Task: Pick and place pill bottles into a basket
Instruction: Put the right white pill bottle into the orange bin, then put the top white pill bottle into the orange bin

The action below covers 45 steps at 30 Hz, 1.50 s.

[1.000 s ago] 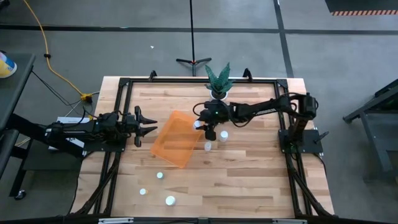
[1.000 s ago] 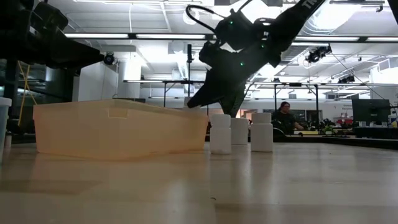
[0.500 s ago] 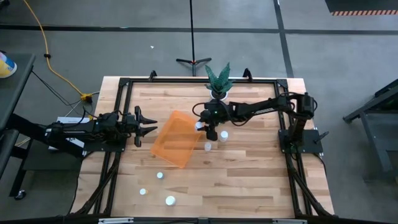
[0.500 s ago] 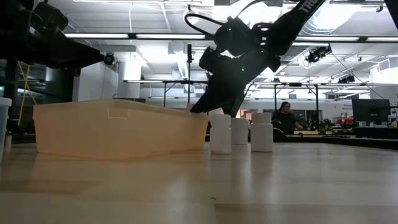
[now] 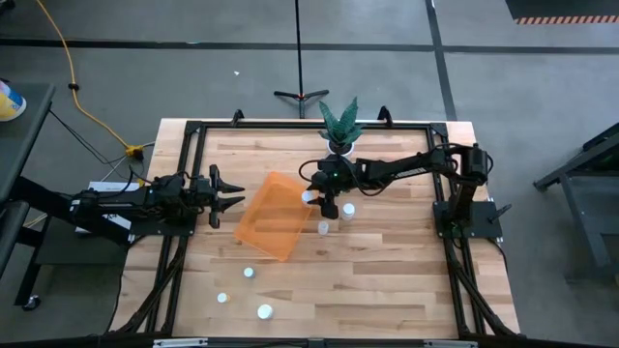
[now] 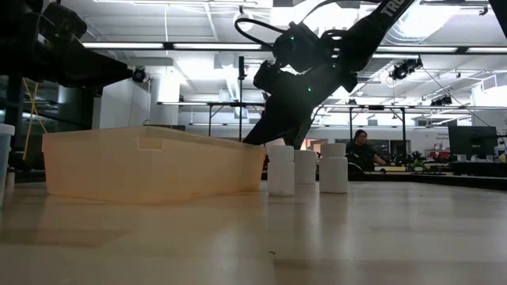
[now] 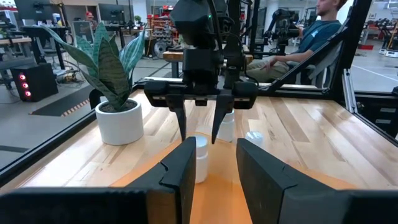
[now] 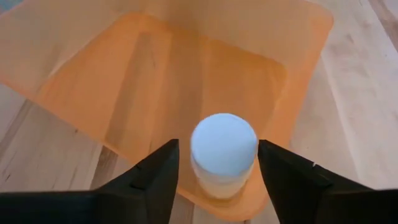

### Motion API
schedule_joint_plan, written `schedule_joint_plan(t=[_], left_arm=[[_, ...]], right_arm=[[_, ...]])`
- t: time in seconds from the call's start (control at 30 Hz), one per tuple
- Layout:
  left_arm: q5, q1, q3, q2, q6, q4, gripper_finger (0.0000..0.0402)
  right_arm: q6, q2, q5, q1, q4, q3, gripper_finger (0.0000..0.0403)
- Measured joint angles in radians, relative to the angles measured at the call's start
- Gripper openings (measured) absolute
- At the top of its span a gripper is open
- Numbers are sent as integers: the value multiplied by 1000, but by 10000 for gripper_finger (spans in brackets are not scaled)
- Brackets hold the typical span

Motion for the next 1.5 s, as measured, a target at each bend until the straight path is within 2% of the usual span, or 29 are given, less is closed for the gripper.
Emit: schedule_joint_plan(t=[0.23,0.53,0.7,0.83,0.97,1.1,1.27,1.5], left_arm=[[0,0,0,0,0,0,150],[0,0,0,0,0,0,150],[-1,0,0,0,0,0,150],[-5,0,0,0,0,0,150],[-6,0,0,0,0,0,150],[-9,0,0,0,0,0,150],[-9,0,0,0,0,0,150],[-9,0,0,0,0,0,150]], right_arm=[[-1,-36,23,-13,-25,-1,214],[-19,-282,14,-52,-329,-9,214],[-19,-376,9,-25,-377,-110,214],[4,-430,-12,0,-348,-210,215],[30,-456,-21,36,-246,-294,215],[-15,-458,30,78,-193,-348,215],[-18,-454,123,99,-193,-368,215],[-7,-444,97,99,-214,-368,215]])
